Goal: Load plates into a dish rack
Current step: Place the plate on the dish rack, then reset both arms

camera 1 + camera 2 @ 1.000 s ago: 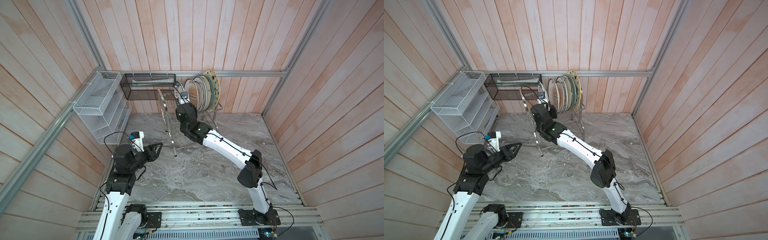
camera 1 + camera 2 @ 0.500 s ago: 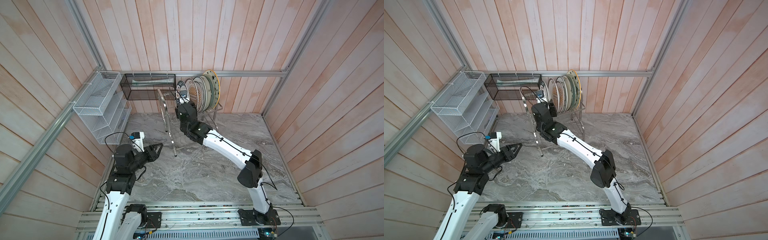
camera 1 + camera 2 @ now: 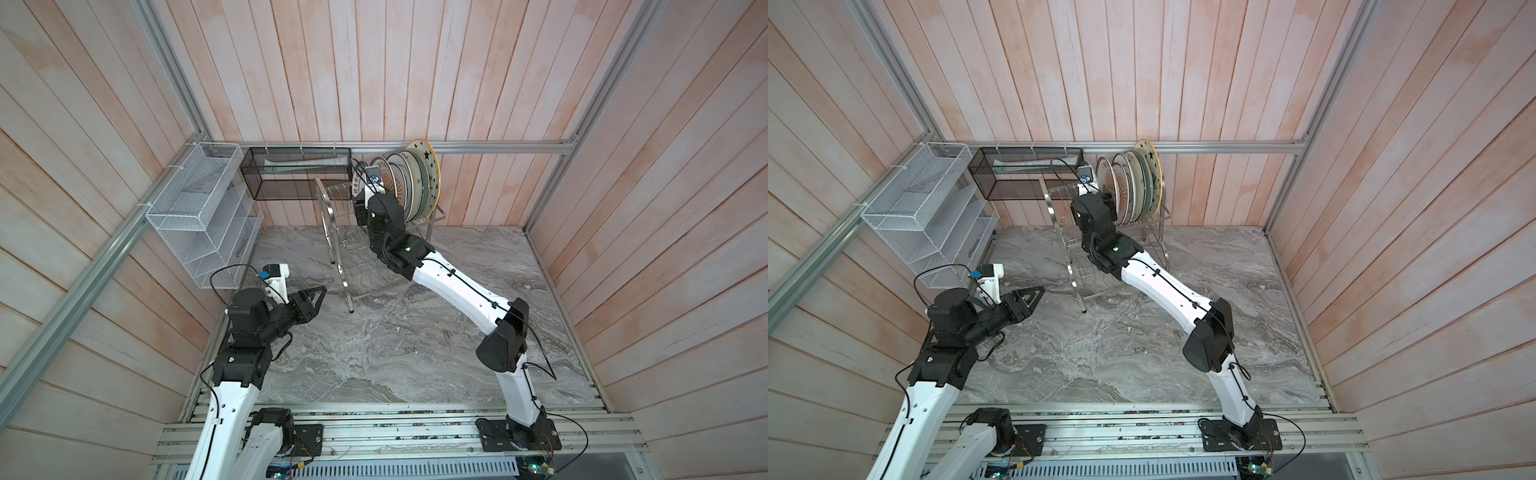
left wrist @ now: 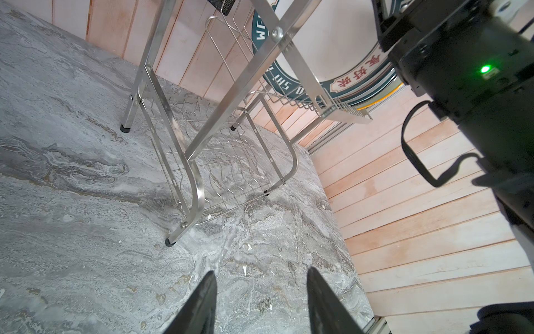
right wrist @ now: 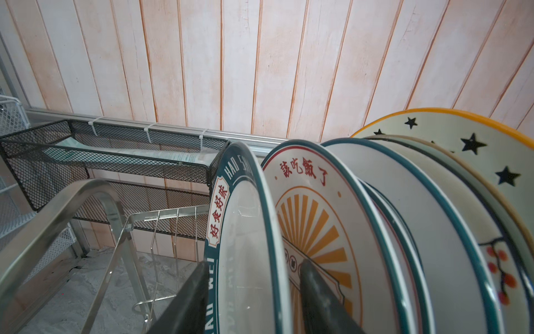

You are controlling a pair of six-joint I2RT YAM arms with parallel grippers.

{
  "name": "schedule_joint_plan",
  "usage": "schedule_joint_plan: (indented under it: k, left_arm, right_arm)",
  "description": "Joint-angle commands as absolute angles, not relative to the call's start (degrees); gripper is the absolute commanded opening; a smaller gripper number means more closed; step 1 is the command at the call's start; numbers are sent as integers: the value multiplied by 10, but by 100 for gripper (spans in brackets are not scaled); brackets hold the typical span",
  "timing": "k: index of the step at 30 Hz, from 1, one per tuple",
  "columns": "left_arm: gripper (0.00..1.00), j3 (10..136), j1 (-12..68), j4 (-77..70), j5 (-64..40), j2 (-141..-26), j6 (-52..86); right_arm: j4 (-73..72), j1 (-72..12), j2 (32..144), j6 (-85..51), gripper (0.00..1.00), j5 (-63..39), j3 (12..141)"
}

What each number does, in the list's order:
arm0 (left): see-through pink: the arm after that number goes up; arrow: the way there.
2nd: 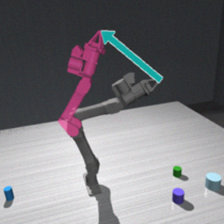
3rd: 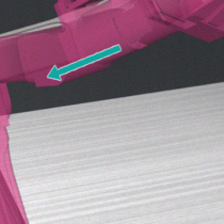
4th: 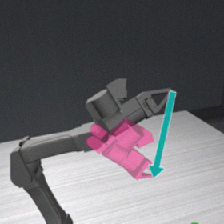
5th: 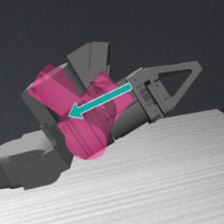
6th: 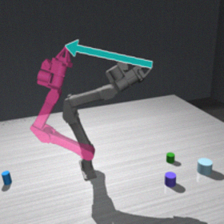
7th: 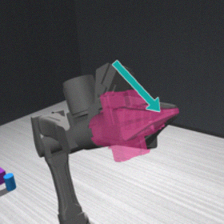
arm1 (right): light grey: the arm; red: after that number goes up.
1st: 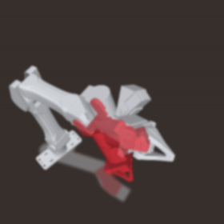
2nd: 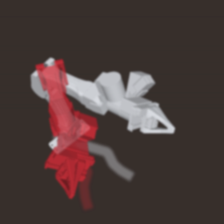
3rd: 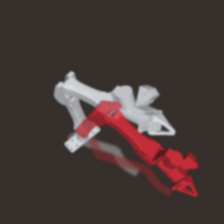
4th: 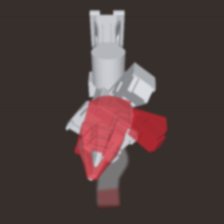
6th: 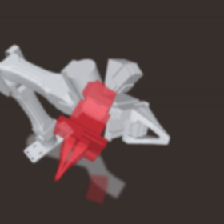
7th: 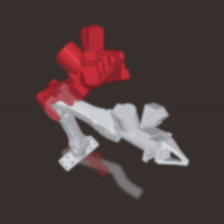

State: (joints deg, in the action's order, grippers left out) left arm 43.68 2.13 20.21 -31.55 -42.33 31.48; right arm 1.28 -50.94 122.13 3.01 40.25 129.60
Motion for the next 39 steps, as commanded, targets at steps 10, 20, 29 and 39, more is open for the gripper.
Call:
schedule_joint_plan:
  k: [10, 20, 29, 39]
  left_arm:
    - [52, 444, 18, 191, -320, -433, 315]
    - [52, 442, 18, 176, -323, -441, 327]
    - [53, 465, 16, 176, -303, -460, 309]
    - [55, 523, 11, 160, -296, -522, 277]
  right_arm:
    - [44, -482, 1217, 7, 51, 310, 1349]
    - [41, -470, 1172, 17, 59, 226, 1353]
    - [-13, -455, 1055, 30, 61, 173, 1238]
    - [-110, -368, 838, -22, 61, 165, 937]
